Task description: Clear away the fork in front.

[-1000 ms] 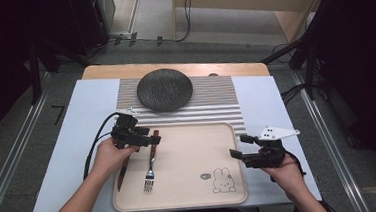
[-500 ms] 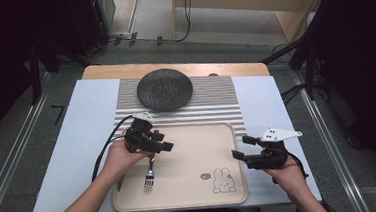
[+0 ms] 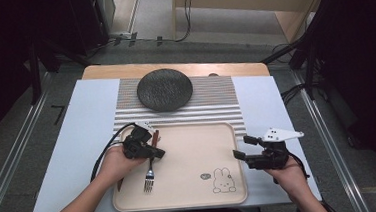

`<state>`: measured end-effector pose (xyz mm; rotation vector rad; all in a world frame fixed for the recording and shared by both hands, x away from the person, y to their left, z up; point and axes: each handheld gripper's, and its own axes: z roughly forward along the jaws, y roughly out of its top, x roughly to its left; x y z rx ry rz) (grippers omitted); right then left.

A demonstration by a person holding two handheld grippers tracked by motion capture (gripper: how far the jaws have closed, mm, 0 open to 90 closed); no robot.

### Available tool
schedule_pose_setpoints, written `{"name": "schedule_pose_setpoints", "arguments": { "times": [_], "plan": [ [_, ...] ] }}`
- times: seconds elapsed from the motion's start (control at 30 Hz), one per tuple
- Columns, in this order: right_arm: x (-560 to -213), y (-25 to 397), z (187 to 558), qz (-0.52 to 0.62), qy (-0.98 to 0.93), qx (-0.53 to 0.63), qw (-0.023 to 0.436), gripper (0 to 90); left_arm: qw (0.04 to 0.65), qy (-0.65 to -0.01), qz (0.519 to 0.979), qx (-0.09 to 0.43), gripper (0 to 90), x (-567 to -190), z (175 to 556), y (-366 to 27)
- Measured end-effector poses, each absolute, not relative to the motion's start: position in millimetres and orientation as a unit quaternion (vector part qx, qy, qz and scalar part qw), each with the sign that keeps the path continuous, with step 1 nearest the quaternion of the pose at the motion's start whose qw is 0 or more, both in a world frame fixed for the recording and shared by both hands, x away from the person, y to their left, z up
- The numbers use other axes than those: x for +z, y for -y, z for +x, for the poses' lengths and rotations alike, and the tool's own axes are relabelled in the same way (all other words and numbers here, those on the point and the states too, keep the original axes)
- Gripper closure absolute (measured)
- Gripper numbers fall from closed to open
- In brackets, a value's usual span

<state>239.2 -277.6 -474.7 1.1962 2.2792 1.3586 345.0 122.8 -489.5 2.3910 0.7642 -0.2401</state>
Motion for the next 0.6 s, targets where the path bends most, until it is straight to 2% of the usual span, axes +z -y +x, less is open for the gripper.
{"name": "schedule_pose_setpoints", "arguments": {
  "times": [0.6],
  "plan": [
    [-476, 277, 240, 0.408, -0.779, 0.462, 0.114, 26.2, 0.305, -0.311, 0.896, -0.088, 89.5, -489, 347, -157]
  ]
}}
